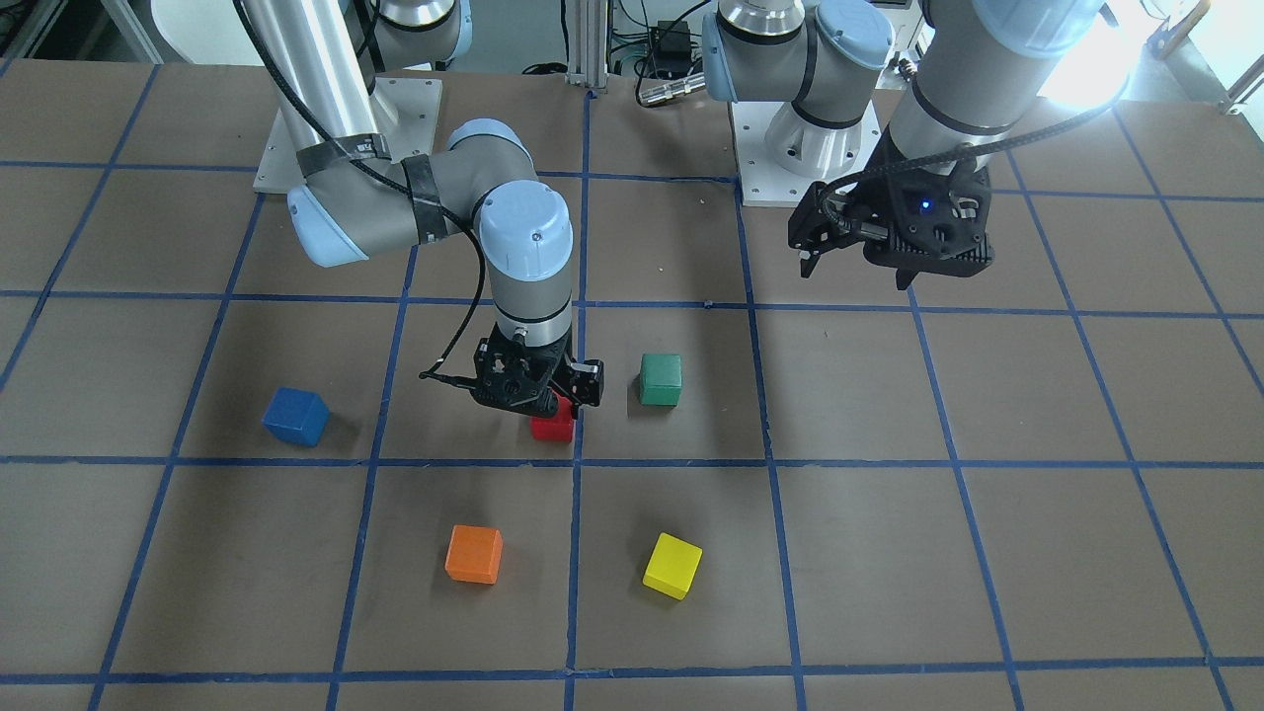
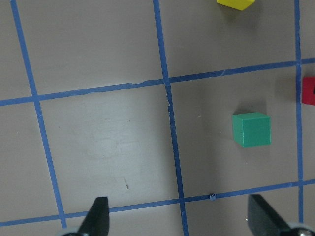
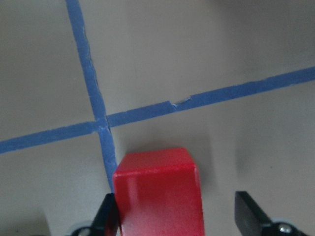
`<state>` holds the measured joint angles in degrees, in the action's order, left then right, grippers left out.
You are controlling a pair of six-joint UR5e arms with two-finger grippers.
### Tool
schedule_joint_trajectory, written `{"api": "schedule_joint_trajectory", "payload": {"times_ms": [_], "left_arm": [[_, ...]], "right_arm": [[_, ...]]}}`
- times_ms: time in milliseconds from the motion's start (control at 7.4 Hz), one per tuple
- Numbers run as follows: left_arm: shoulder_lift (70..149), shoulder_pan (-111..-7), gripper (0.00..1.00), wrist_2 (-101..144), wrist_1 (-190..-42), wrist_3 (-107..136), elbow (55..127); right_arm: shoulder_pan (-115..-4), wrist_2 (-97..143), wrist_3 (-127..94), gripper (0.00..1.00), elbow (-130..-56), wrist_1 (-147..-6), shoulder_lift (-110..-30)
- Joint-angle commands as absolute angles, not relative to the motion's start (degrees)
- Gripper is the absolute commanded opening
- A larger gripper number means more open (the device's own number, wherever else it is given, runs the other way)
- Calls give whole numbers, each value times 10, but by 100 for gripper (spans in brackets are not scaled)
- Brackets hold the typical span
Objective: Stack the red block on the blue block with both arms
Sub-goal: 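Grasp the red cube with the right gripper and lift it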
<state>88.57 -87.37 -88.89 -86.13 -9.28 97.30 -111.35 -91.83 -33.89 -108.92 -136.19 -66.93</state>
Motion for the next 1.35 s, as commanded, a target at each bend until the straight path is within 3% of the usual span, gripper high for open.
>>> {"api": "schedule_joint_trajectory", "payload": {"times_ms": [0, 135, 405, 676, 946, 1216], "left_arm": [[884, -873, 100, -889, -860, -96, 980], [884, -874, 100, -889, -855, -97, 981], [885, -873, 100, -889, -853, -98, 982], [887, -876, 100, -888, -853, -89, 984], [884, -880, 100, -887, -853, -86, 991], [883, -880, 100, -887, -832, -85, 992]], "right_arm": [[-1107, -918, -320, 29, -1089, -1366, -669], [-1104, -919, -317, 22, -1079, -1365, -672], [-1051, -920, -287, 22, -1072, -1344, -698], [-967, -921, -180, 22, -1077, -1239, -779], [-875, -915, -83, 21, -1133, -1224, -850], [-818, -909, -11, 22, -1153, -1225, -872]]}}
